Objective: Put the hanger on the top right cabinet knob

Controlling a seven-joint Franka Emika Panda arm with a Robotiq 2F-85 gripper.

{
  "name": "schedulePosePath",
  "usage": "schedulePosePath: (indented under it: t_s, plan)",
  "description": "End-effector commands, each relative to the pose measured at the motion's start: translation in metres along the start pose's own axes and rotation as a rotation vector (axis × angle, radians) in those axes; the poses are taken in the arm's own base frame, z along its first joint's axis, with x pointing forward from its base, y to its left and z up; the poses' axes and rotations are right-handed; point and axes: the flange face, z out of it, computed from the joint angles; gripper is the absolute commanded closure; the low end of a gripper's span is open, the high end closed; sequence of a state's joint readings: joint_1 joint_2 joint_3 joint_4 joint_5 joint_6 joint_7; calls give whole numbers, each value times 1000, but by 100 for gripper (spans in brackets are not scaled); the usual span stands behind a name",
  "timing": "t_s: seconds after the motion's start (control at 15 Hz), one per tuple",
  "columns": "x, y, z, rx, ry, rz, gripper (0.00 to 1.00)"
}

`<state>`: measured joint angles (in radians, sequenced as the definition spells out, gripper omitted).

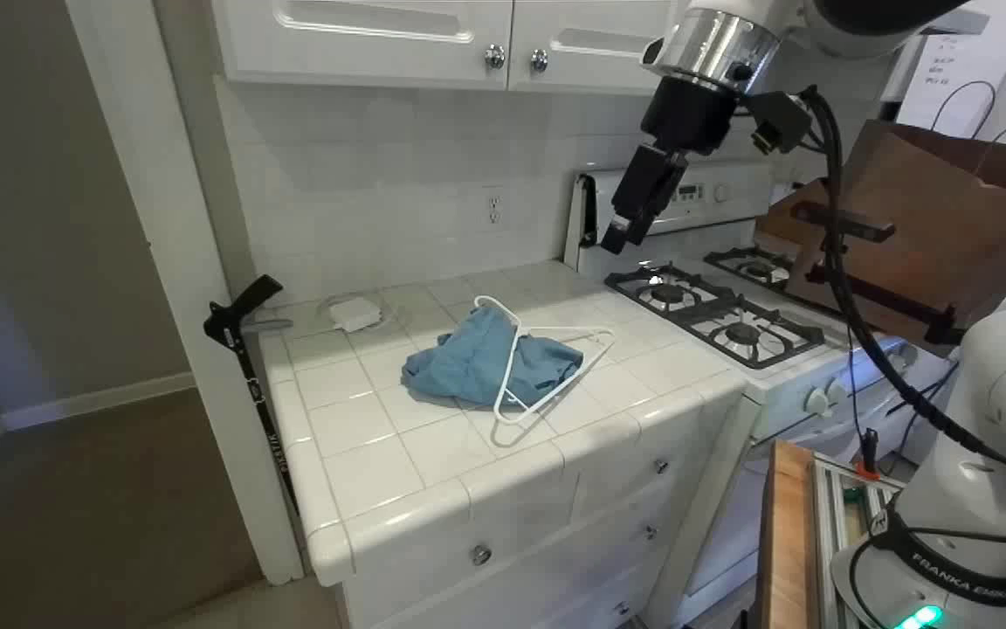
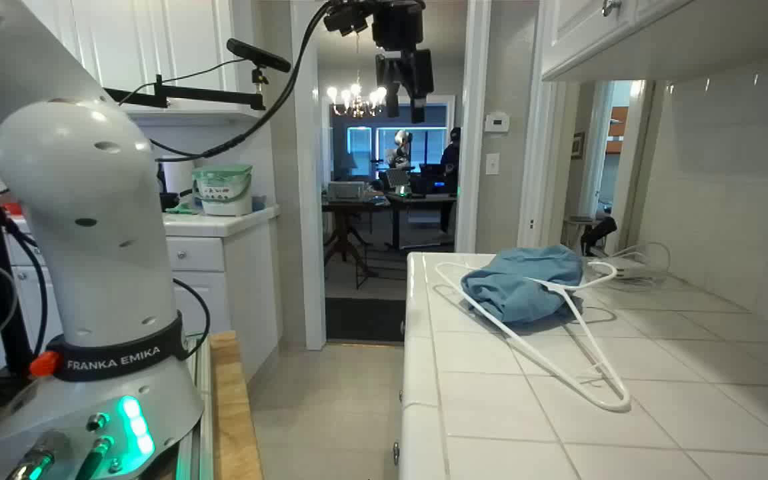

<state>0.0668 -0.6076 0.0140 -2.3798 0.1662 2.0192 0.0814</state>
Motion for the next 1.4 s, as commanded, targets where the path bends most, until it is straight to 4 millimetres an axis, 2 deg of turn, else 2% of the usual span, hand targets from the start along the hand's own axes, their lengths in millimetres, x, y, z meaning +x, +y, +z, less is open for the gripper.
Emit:
schedulePosePath:
  t_s: [0.0,0.67,0.87,1.33]
  plan:
    - [0,0,0,0,-1,0,0]
    - [0,0,0,0,-1,0,0]
    - [10,23,15,17,29,-12,0]
    - [38,104,65,15,92,-90,0]
